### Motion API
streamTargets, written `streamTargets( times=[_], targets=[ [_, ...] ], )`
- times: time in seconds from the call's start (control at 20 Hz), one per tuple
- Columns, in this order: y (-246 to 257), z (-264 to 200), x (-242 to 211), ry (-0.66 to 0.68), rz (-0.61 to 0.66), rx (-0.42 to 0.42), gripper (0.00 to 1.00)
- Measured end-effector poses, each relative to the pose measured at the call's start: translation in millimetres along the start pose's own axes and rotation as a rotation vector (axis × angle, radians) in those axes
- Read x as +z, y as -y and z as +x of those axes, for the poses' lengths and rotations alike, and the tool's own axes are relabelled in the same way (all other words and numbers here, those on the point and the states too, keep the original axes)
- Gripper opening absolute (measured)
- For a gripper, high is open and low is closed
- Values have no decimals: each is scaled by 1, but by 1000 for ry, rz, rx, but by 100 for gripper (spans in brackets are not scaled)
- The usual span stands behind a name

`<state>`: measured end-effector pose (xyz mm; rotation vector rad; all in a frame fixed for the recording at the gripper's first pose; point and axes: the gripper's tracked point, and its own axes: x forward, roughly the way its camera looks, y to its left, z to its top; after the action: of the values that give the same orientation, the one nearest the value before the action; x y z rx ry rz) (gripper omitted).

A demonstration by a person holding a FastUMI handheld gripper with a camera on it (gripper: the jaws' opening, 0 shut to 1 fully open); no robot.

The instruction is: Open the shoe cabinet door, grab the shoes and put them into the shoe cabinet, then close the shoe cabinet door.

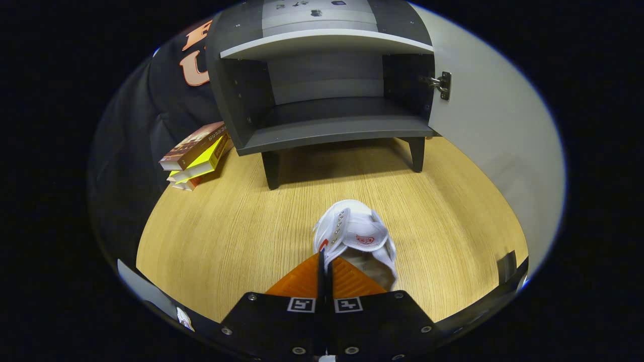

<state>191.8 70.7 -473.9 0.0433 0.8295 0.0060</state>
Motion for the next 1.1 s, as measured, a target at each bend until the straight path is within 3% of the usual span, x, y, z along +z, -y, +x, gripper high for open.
streamTargets(
  times=[0.35,0.85,1.1],
  targets=[
    [1,-29,49,102,-4,-3,0],
    [22,-135,179,394,17,-43,0],
    [16,-170,248,528,-44,-55,0]
  ],
)
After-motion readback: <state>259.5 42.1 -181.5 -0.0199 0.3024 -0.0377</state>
